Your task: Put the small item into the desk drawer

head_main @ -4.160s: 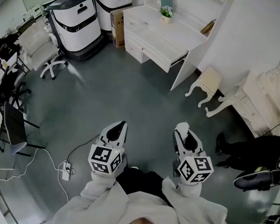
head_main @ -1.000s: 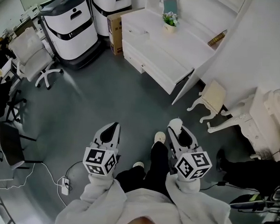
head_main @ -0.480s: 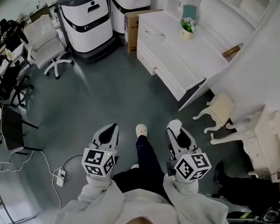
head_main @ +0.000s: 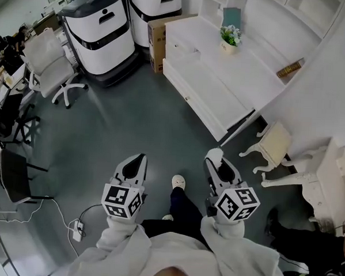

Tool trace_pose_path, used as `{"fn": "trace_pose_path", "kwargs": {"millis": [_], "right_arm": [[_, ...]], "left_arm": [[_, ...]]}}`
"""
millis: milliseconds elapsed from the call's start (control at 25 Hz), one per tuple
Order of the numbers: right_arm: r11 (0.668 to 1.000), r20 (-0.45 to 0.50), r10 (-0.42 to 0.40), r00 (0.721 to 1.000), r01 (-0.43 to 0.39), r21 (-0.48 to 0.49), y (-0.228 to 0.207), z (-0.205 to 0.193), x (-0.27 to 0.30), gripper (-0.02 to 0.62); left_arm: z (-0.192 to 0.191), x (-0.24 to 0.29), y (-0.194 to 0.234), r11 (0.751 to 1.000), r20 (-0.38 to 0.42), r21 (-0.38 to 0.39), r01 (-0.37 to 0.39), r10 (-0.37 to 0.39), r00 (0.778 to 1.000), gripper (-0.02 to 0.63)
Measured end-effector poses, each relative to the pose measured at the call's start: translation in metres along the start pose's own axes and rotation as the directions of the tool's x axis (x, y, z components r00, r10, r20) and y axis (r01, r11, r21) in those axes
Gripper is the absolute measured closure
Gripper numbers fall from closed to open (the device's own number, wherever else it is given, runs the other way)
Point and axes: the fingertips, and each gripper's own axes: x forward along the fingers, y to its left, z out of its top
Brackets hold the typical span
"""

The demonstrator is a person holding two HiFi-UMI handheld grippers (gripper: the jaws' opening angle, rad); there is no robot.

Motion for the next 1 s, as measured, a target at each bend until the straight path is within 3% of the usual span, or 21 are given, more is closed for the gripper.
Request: {"fn": "trace_pose_path", "kwargs": {"millis": [400, 680, 1000], "right_arm": [[0.999, -0.011, -0.011, 1.0, 0.011, -0.03, -0.052, 0.051, 0.078, 0.408], [0.999, -0.038, 0.042, 0.998, -0.043, -0.025, -0.064, 0.067, 0.131, 0.408], [0.996, -0.039, 0.081, 0.996, -0.082, -0.04, -0.081, 0.089, 0.178, 0.408]], "left_arm": [[0.034, 0.087, 0.025, 1.0, -0.001, -0.012, -0.02, 0.02, 1.0, 0.588], [0.045, 0.116, 0.054, 0.997, -0.008, -0.025, -0.079, 0.079, 0.997, 0.588], [0.067, 0.152, 0.084, 0.99, 0.038, -0.055, -0.132, 0.135, 0.99, 0.588]]}}
